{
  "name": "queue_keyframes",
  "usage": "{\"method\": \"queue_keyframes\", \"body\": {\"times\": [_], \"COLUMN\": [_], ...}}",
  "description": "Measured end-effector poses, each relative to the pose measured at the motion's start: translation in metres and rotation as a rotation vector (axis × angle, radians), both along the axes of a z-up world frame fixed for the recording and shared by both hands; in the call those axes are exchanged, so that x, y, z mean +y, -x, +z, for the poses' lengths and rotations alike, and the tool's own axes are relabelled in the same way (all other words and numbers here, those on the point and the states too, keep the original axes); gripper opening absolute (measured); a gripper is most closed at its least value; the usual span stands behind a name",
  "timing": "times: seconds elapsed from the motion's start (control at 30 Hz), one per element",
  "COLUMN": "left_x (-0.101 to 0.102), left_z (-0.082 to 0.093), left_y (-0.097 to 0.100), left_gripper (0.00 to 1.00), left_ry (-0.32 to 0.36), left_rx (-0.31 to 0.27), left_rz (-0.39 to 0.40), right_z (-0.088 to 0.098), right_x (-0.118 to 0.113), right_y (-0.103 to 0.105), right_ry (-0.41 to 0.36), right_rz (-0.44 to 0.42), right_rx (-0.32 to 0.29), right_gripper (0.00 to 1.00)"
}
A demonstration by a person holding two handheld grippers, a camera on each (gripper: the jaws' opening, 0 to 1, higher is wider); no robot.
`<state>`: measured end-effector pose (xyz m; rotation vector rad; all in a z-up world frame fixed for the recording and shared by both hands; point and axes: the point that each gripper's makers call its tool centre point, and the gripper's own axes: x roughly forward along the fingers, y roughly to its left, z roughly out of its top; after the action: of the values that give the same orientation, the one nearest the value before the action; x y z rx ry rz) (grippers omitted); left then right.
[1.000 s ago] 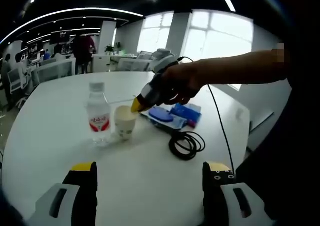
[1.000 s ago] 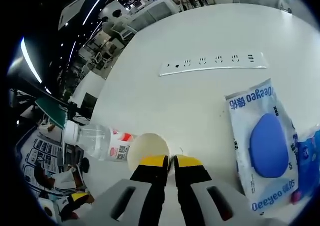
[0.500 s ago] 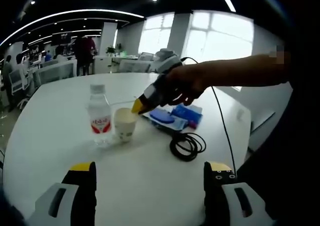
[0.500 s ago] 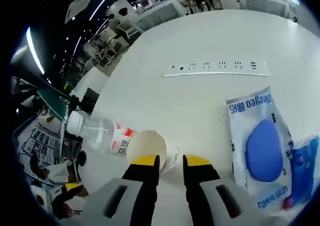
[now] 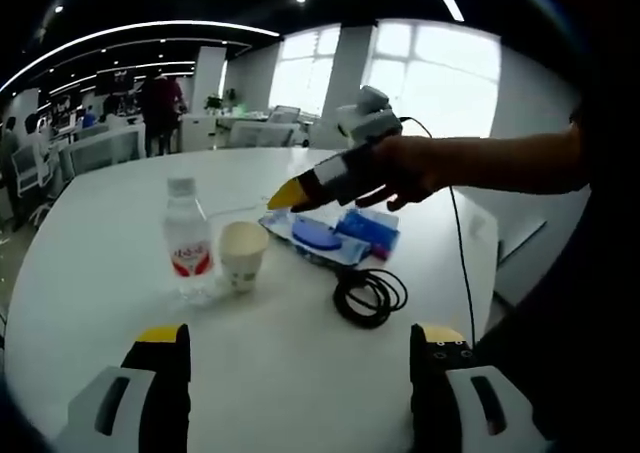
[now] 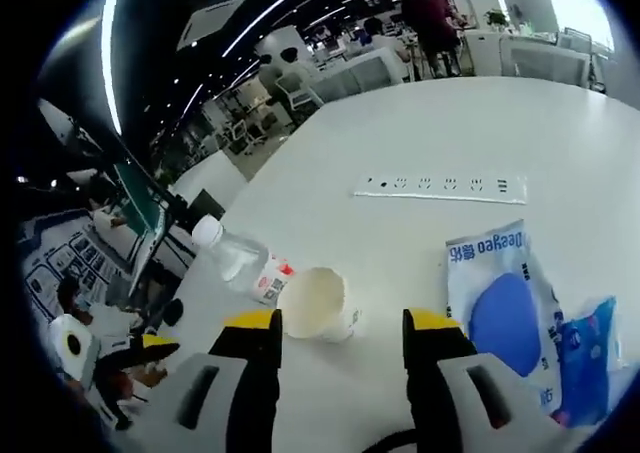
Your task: Arrange the tabletop items into an orderly group along one side of the table until the central work area is clear of visible clutter.
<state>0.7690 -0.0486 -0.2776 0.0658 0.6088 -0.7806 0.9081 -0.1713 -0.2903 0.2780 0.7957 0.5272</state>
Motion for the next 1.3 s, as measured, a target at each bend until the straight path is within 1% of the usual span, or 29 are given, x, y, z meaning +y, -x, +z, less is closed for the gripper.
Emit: {"method": "queue_keyframes", "body": {"times": [0.03, 0.1, 0.2, 0.27, 0.33, 0.43, 0.5, 0.53, 0.6, 0.67, 0.77, 0.87, 0.9, 0.97, 1.1, 1.2, 1.3], "left_x": [-0.002, -0.003, -0.008, -0.011, -0.014, -0.018, -0.022, -0.024, -0.027, -0.031, -0.035, -0.036, -0.036, -0.036, -0.036, -0.034, -0.033], "left_z": [0.0, 0.0, 0.003, 0.006, 0.009, 0.013, 0.015, 0.015, 0.016, 0.018, 0.02, 0.021, 0.021, 0.024, 0.028, 0.028, 0.031], "left_y": [-0.001, -0.002, -0.002, -0.003, -0.005, -0.007, -0.007, -0.008, -0.007, -0.006, -0.005, -0.005, -0.005, -0.006, -0.005, -0.005, -0.003], "left_gripper": [0.9, 0.9, 0.91, 0.92, 0.93, 0.93, 0.93, 0.93, 0.93, 0.94, 0.94, 0.97, 0.98, 0.99, 0.99, 1.0, 1.0], "left_ry": [0.003, 0.006, 0.006, 0.014, 0.031, 0.052, 0.059, 0.06, 0.061, 0.069, 0.079, 0.086, 0.088, 0.094, 0.097, 0.092, 0.099], "left_rx": [-0.001, 0.001, -0.005, -0.013, -0.015, -0.015, -0.018, -0.017, -0.016, -0.016, -0.015, -0.012, -0.013, -0.015, -0.02, -0.017, -0.012], "left_rz": [-0.001, -0.005, -0.015, -0.014, -0.006, -0.004, -0.006, -0.006, -0.012, -0.018, -0.027, -0.03, -0.028, -0.022, -0.02, -0.019, -0.015], "right_z": [0.006, 0.009, 0.015, 0.026, 0.026, 0.035, 0.038, 0.038, 0.035, 0.037, 0.039, 0.04, 0.04, 0.04, 0.044, 0.042, 0.042], "right_x": [-0.001, -0.006, -0.015, -0.019, -0.024, -0.039, -0.051, -0.059, -0.07, -0.08, -0.094, -0.112, -0.116, -0.126, -0.143, -0.16, -0.175], "right_y": [0.002, 0.009, 0.017, 0.025, 0.027, 0.035, 0.04, 0.043, 0.051, 0.057, 0.07, 0.082, 0.087, 0.094, 0.107, 0.115, 0.124], "right_ry": [-0.02, -0.025, -0.034, -0.051, -0.042, -0.028, 0.006, 0.05, 0.096, 0.115, 0.125, 0.162, 0.174, 0.199, 0.199, 0.238, 0.278], "right_rz": [0.012, 0.017, 0.035, 0.037, 0.041, 0.03, 0.031, 0.04, 0.053, 0.045, 0.029, 0.019, 0.018, 0.008, -0.022, -0.042, -0.041], "right_rx": [-0.033, -0.035, -0.076, -0.106, -0.132, -0.184, -0.218, -0.236, -0.245, -0.263, -0.278, -0.301, -0.306, -0.313, -0.322, -0.319, -0.321], "right_gripper": [0.52, 0.58, 0.66, 0.67, 0.72, 0.79, 0.82, 0.83, 0.84, 0.85, 0.89, 0.94, 0.94, 0.96, 0.98, 0.99, 1.0]}}
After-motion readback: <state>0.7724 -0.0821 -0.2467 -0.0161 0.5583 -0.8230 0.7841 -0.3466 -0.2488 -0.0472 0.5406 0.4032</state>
